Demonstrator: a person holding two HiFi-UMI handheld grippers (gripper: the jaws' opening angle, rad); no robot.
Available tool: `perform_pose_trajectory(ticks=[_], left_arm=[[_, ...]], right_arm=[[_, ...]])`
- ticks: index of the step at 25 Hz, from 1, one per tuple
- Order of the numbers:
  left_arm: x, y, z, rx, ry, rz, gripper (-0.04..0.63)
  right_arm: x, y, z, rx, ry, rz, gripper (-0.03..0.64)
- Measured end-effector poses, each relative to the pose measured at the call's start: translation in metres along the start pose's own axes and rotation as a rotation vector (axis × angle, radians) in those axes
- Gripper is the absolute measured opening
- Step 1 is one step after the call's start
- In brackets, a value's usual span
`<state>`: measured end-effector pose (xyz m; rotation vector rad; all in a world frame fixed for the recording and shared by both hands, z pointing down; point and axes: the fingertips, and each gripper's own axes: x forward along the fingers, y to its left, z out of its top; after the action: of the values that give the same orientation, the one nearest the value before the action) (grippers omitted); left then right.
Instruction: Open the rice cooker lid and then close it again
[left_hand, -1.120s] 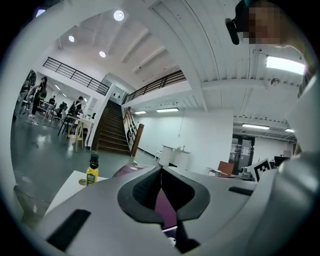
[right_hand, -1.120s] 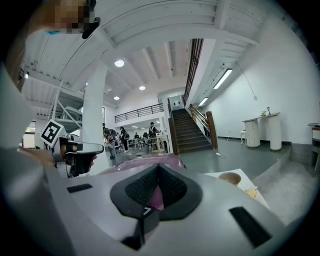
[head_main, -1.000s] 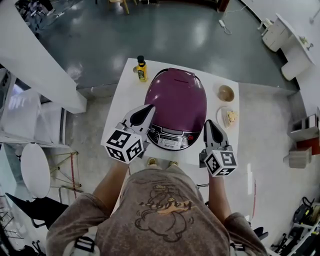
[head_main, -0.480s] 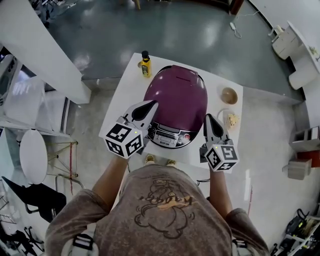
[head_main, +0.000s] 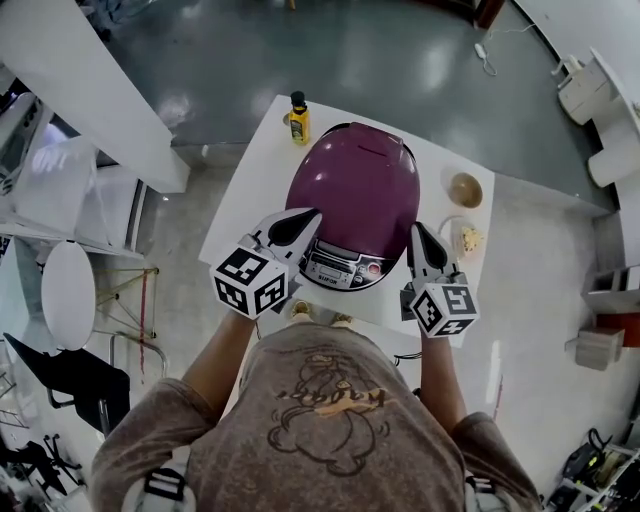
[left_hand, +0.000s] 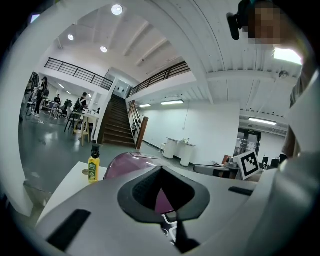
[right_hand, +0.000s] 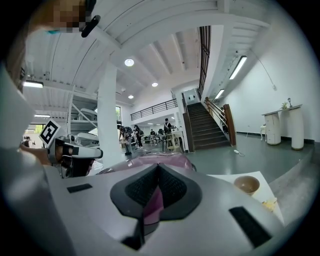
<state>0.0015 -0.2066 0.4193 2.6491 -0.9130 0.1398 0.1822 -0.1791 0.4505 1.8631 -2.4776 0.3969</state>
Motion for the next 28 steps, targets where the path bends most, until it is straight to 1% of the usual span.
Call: perform_pose_trajectory(ticks=[4, 10, 16, 20, 28], left_arm=[[-0.001, -0.004, -0.011, 0.002, 0.035, -0.003, 0.021], [0.002, -0.014, -0.033, 0.015, 0.116, -0.031, 0.021], [0.001, -0.019, -0.044, 0.022, 0.175, -0.049, 0.021], [-0.001, -0.017, -0.054, 0.034, 0.225, -0.036, 0.021], [0.001, -0.016, -0.060, 0.058, 0.281, -0.007, 0.021]], right_arm=[[0.003, -0.001, 0.001, 0.001, -0.004, 0.007, 0.000], [0.004, -0.001, -0.002, 0.003, 0.003, 0.019, 0.002], [0.005, -0.003, -0.004, 0.003, 0.012, 0.028, 0.002], [0.009, -0.003, -0.005, 0.003, 0.014, 0.036, 0.001], [0.014, 0.001, -0.004, 0.003, 0.013, 0.054, 0.002]])
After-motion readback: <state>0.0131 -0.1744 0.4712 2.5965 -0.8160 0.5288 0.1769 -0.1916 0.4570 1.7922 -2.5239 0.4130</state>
